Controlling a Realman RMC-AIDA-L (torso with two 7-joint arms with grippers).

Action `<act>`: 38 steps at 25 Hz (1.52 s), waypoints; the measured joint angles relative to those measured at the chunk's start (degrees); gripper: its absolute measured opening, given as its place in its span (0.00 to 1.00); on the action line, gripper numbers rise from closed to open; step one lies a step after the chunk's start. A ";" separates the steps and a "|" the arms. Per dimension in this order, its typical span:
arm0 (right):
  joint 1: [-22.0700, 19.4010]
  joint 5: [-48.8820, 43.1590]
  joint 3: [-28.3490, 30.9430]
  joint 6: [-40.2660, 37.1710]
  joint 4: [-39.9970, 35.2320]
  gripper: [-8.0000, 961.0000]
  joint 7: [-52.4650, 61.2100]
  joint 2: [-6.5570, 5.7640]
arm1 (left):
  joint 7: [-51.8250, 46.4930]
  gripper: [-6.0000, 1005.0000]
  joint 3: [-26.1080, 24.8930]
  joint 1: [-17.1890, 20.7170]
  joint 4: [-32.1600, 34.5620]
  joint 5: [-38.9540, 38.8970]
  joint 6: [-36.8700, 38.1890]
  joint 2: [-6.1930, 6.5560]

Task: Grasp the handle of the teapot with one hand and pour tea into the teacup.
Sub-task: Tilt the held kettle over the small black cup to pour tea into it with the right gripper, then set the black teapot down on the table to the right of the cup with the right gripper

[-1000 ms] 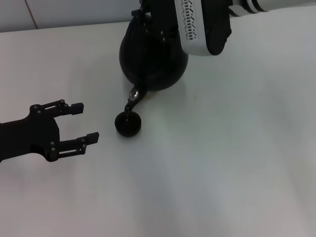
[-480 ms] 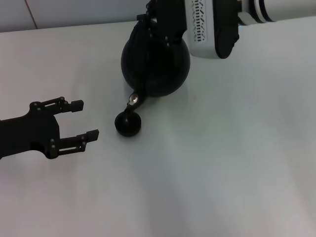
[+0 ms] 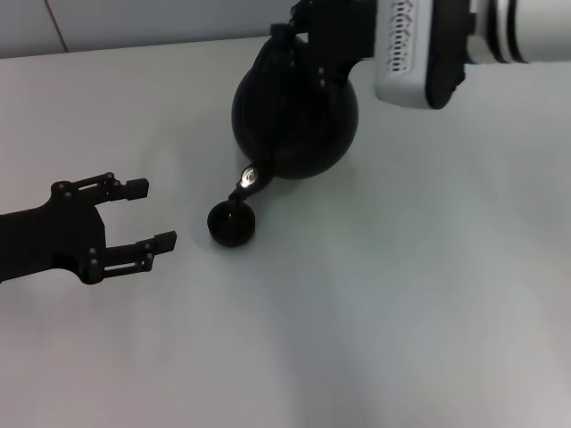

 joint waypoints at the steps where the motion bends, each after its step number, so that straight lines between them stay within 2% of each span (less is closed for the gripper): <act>1: -1.81 1.77 -0.03 0.99 -1.16 0.11 0.32 -0.02 | 0.00 0.78 0.00 0.00 0.00 0.00 0.00 0.00; 10: -8.59 5.52 0.47 3.01 -5.16 0.11 6.13 0.07 | -0.10 0.78 -0.57 -0.15 0.17 -0.14 0.13 0.09; 11: -10.14 9.86 1.07 2.99 -5.21 0.11 6.11 0.05 | -0.10 0.78 -0.57 -0.15 0.17 -0.14 0.13 0.09; 14: -12.10 15.32 2.07 2.61 -5.28 0.11 6.21 0.01 | -0.11 0.78 -1.19 -0.21 0.17 -0.16 0.15 0.10; 21: -16.55 23.26 3.57 2.52 -5.19 0.11 8.06 0.05 | -0.11 0.78 -1.43 -0.25 0.59 -0.28 0.22 0.13; 26: -18.22 23.67 5.17 2.47 -3.93 0.11 12.89 0.07 | -0.19 0.78 -1.45 0.10 1.19 -0.70 0.71 0.10; 38: -20.28 23.90 6.37 3.01 1.53 0.11 14.30 0.04 | -0.19 0.78 -1.40 0.33 1.32 -0.78 1.51 0.07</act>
